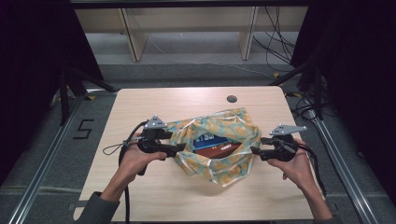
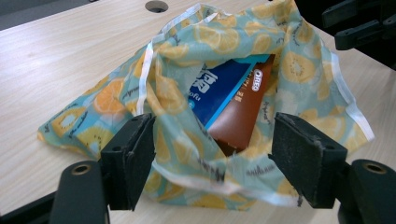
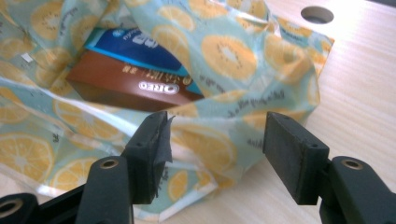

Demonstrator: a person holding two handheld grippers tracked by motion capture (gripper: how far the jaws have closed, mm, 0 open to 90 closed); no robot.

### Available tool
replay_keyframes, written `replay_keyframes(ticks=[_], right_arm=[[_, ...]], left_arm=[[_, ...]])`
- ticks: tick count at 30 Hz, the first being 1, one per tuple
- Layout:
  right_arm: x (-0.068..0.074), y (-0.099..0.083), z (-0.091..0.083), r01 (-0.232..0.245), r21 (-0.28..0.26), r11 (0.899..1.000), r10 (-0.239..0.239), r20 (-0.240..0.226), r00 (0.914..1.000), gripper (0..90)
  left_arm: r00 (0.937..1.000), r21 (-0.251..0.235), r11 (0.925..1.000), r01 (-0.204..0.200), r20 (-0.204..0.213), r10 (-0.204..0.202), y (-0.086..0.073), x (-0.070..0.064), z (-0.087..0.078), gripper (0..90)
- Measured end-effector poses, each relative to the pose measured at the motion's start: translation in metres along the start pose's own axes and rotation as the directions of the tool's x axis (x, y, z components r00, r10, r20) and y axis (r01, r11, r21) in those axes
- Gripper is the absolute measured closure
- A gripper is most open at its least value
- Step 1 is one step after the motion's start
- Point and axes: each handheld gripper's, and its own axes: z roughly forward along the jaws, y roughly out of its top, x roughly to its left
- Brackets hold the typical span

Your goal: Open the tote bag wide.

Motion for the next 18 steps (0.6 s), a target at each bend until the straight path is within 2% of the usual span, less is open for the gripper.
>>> replay_keyframes(ticks=[3, 6, 7, 8, 9, 11, 12, 13, 14, 15, 17, 18], right_arm=[[-0.001, -0.003, 0.0, 0.006, -0.004, 1.0, -0.006, -0.002, 1.0, 41.1], [-0.003, -0.01, -0.004, 0.013, -0.008, 1.0, -0.013, 0.0, 0.9999, 40.2], [-0.003, -0.011, -0.005, 0.009, -0.01, 1.0, -0.009, -0.004, 0.9999, 40.0], [0.0, -0.013, -0.005, -0.024, -0.01, 1.0, 0.024, -0.018, 0.9995, 39.4], [-0.001, -0.014, -0.006, -0.001, -0.005, 1.0, 0.001, -0.005, 1.0, 38.9], [0.0, -0.015, -0.007, -0.007, -0.005, 1.0, 0.007, -0.007, 1.0, 38.8], [0.002, -0.017, -0.008, -0.004, -0.008, 1.0, 0.004, -0.01, 0.9999, 38.1], [0.001, -0.018, -0.008, 0.012, -0.011, 1.0, -0.012, -0.007, 0.9999, 37.9], [0.001, -0.019, -0.008, 0.008, -0.011, 1.0, -0.008, -0.01, 0.9999, 37.5], [0.003, -0.02, -0.009, -0.021, 0.004, 1.0, 0.021, -0.012, 0.9997, 36.7], [0.002, -0.021, -0.009, -0.011, 0.001, 1.0, 0.011, -0.011, 0.9999, 36.3], [0.0, -0.023, -0.008, 0.008, -0.004, 1.0, -0.008, -0.009, 0.9999, 36.0]], left_arm=[[1.0, -0.006, 1.0, -0.003, -0.007, 0.003, -0.007, -0.001, -0.003, 28.1], [0.9999, -0.005, 1.0, -0.001, -0.01, 0.001, -0.02, -0.004, -0.004, 27.5], [0.9999, -0.002, 1.0, -0.002, -0.011, 0.002, -0.023, -0.005, -0.004, 27.3], [0.9999, -0.004, 1.0, 0.003, -0.011, -0.003, -0.026, -0.005, -0.005, 27.1], [0.9998, -0.006, 1.0, 0.006, -0.016, -0.007, -0.029, -0.006, -0.005, 26.8], [0.9999, 0.0, 1.0, -0.001, -0.01, 0.001, -0.031, -0.007, -0.006, 25.9], [0.9998, -0.006, 1.0, -0.004, -0.021, 0.004, -0.037, -0.009, -0.008, 25.8], [0.9998, -0.011, 0.9999, -0.005, -0.021, 0.005, -0.04, -0.009, -0.009, 25.7], [0.9997, -0.013, 0.9999, -0.004, -0.023, 0.004, -0.043, -0.01, -0.01, 25.5], [0.9998, -0.017, 0.9999, 0.0, -0.021, 0.0, -0.045, -0.01, -0.012, 25.4], [0.9998, -0.017, 0.9998, -0.006, -0.018, 0.005, -0.048, -0.01, -0.013, 25.4], [0.9995, -0.032, 0.9995, 0.003, -0.031, -0.004, -0.051, -0.012, -0.014, 25.4]])
